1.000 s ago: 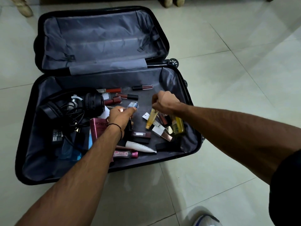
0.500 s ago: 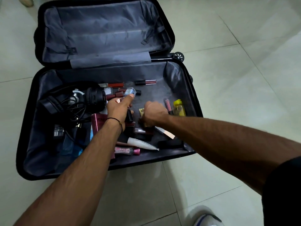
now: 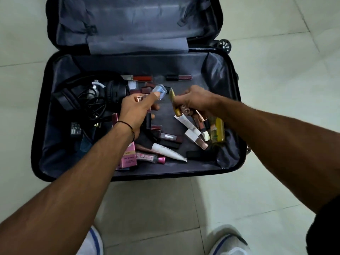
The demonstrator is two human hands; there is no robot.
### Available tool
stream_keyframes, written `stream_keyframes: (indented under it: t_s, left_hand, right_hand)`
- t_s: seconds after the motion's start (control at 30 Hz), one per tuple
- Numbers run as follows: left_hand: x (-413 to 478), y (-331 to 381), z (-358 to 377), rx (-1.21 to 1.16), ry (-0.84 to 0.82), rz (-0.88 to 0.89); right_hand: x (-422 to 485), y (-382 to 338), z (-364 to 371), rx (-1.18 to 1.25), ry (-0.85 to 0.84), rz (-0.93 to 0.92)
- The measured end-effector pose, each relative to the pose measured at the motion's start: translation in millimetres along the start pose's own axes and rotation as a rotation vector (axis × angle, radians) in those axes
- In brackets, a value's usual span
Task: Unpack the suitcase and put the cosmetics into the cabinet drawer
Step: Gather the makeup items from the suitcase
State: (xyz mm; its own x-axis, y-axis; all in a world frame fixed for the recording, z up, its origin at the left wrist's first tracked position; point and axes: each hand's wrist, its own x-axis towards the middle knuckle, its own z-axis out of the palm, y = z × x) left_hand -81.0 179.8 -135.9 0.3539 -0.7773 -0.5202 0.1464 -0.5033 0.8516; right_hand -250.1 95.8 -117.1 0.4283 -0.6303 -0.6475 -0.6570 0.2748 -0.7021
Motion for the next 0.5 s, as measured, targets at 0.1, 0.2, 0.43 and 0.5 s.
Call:
stream_keyframes:
  t_s: [0.1,0.2,0.43,0.5]
  left_hand:
    - [-36,15,-7,0.027,0.029,-0.095]
    - [-90,48,-5,0.013,0.003,-0.148]
    - [-270,229,28,0.091,-0.230,-0.188]
    - [-325,292,43,0.137,-0.319,-0.155]
  right_hand:
    - [-34,-7,5,0.275,0.036,0.003]
    - [-93,-24,1,0.467,0.083,0.021]
    - [-329,-116,-56,0.777,0.314,0.117]
    - [-414,-150,-80,0.844,0.370,0.136]
